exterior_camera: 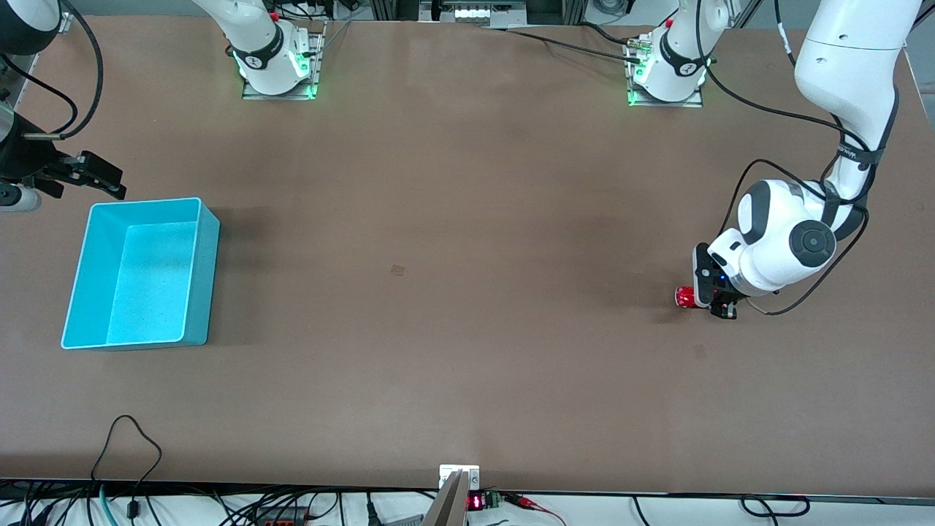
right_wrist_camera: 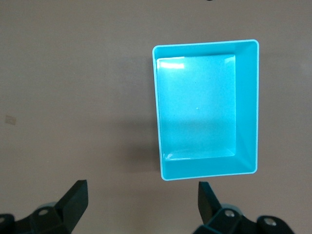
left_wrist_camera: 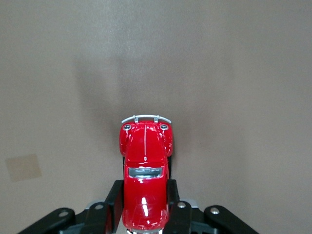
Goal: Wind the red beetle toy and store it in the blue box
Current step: 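Pull the held car backward along the table with the left gripper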
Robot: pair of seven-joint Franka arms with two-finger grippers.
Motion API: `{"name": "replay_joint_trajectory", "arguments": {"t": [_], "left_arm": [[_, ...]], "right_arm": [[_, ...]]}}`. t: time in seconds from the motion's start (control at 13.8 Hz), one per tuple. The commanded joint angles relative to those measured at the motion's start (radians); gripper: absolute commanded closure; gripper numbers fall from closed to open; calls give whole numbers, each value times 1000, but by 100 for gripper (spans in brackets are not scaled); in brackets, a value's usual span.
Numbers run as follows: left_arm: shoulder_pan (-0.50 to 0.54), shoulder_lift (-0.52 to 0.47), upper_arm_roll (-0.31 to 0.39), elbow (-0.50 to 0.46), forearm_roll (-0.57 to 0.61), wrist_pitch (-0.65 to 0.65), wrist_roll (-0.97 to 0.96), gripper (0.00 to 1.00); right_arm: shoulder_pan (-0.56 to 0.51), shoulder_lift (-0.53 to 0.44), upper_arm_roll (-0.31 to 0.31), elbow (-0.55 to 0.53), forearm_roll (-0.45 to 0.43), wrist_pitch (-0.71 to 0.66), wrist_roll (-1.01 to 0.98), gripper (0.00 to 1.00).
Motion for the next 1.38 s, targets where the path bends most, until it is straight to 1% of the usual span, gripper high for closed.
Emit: {"name": "replay_joint_trajectory", "arguments": {"t": [0.0, 0.15, 0.51, 0.73, 1.02, 1.31], "left_arm": [[48, 26, -5, 17, 14, -2, 26, 69], [76, 35, -5, 23, 14, -2, 84, 69], [210, 47, -5, 49, 14, -3, 229, 68], [269, 58, -5, 73, 15, -3, 245, 68], [286, 67, -5, 96, 16, -3, 328, 68], [288, 72, -5, 101, 14, -3, 332, 66]], "right_arm": [[-1, 5, 1, 28, 2, -19, 12, 0], [-1, 5, 1, 29, 2, -16, 10, 0], [5, 5, 2, 34, 4, -16, 13, 0], [-1, 7, 2, 34, 2, -14, 9, 0], [5, 7, 2, 34, 2, -18, 9, 0], [5, 8, 2, 34, 4, -16, 10, 0]]}}
